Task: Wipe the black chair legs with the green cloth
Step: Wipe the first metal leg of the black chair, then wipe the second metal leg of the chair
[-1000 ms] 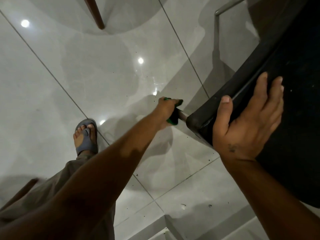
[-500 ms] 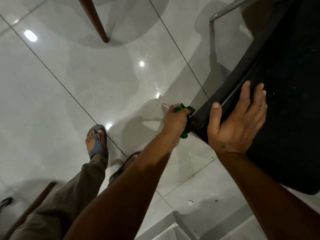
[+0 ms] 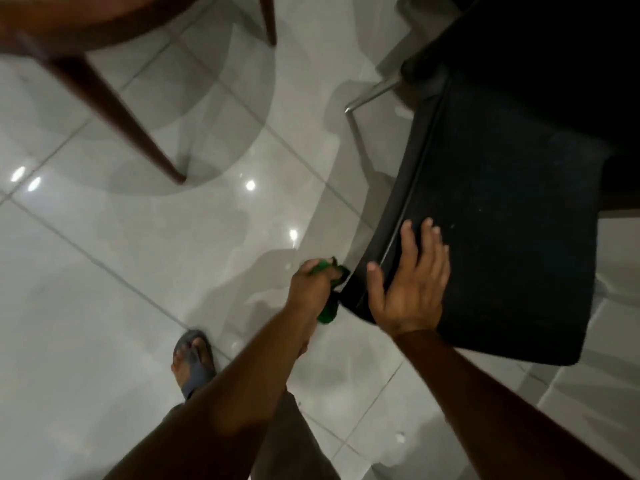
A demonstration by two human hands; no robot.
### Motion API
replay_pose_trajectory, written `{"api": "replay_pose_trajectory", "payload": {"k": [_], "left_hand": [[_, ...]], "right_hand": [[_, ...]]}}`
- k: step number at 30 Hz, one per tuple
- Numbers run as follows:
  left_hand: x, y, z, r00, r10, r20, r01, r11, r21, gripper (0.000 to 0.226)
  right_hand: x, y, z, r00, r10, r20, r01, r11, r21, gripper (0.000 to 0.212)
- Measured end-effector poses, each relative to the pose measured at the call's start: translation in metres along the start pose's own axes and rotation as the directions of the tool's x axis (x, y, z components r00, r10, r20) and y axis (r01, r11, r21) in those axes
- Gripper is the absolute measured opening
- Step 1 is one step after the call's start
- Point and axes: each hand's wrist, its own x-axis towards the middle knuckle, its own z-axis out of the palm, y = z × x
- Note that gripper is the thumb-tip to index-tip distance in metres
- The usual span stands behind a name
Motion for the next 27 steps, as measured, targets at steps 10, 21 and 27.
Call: {"api": "replay_pose_trajectory", "payload": {"k": [10,21,27], "left_hand": [[-0.035,0.072,0.0,0.978,0.204,-0.035,-0.2,0.975,0.094,0.028],[0.015,0.192,0.059,0.957,0.285,0.062,-0.29,0.953,0.092,0.038],[0.046,0.219,0.067,0.951,0.284,0.127,-0.297,0.948,0.109,0.039]], "right_hand": [[0.062,-0.018,-0.06,0.965,-0.01,0.262,-0.006,0.998,0.059,0.084],[0.225,-0.001,-0.062,0.973,0.085,0.213,-0.108,0.989,0.102,0.085],[0.223,-0.016,-0.026,0.974,0.221,0.049,-0.225,0.967,0.117,0.076]]}}
